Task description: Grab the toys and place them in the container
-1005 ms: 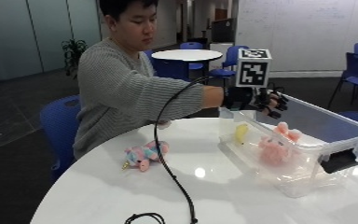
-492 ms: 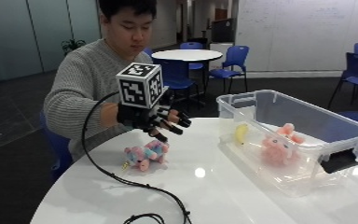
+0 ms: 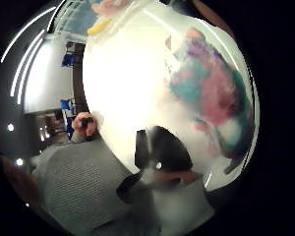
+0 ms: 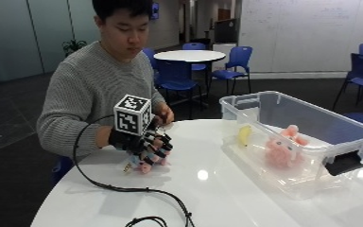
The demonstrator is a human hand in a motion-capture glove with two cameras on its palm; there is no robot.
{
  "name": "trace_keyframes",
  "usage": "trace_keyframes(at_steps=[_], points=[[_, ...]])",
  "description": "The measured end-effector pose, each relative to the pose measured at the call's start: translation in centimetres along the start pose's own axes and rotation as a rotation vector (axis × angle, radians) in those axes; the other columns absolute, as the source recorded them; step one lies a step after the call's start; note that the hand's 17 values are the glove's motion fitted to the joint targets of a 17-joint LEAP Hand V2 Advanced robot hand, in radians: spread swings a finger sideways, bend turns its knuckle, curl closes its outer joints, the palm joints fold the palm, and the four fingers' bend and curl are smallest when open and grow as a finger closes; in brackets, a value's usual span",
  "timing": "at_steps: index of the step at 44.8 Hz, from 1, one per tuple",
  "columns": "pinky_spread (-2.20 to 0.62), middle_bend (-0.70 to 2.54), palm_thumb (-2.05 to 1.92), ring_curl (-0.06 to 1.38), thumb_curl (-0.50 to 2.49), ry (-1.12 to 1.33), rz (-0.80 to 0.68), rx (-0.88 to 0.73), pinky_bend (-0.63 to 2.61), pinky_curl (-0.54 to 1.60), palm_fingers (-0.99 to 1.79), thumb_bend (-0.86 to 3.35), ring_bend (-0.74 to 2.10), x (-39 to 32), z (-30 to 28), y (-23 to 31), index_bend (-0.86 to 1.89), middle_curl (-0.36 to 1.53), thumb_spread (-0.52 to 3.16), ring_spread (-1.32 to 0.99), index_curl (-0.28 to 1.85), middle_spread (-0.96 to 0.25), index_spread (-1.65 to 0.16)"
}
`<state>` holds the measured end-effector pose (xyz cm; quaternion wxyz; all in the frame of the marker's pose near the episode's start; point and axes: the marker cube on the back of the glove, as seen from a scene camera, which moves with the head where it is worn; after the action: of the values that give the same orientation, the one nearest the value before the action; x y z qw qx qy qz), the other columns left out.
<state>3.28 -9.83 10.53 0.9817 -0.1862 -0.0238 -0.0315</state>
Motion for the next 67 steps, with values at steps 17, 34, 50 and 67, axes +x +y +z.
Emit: trace_keyframes(at_steps=[17, 34, 50, 67], points=[[-0.08, 0.2, 0.22, 0.48, 0.37, 0.161, 0.022, 0.214, 0.99, 0.36, 0.34, 0.06, 0.75, -0.1, 4.4, -1.0, -0.02, 0.35, 1.39, -0.3, 0.35, -0.22, -0.39], [-0.39, 0.86, 0.64, 0.62, 0.63, 0.066, -0.028, 0.363, 0.94, 0.4, 1.13, 0.19, 1.11, 0.4, 4.3, -2.9, 0.32, 0.63, 1.05, -0.43, 0.35, -0.31, -0.38], [-0.42, 0.99, 0.67, 0.65, 0.81, 0.027, -0.084, 0.419, 0.95, 0.44, 1.07, 0.18, 1.17, 0.0, -6.8, -4.9, 0.46, 0.78, 0.78, -0.45, 0.53, -0.29, -0.38], [-0.43, 1.0, 0.65, 0.67, 0.97, 0.042, -0.113, 0.527, 0.97, 0.48, 1.02, 0.16, 1.19, -2.8, -20.4, -12.2, 0.48, 0.86, 0.61, -0.45, 0.72, -0.27, -0.36]])
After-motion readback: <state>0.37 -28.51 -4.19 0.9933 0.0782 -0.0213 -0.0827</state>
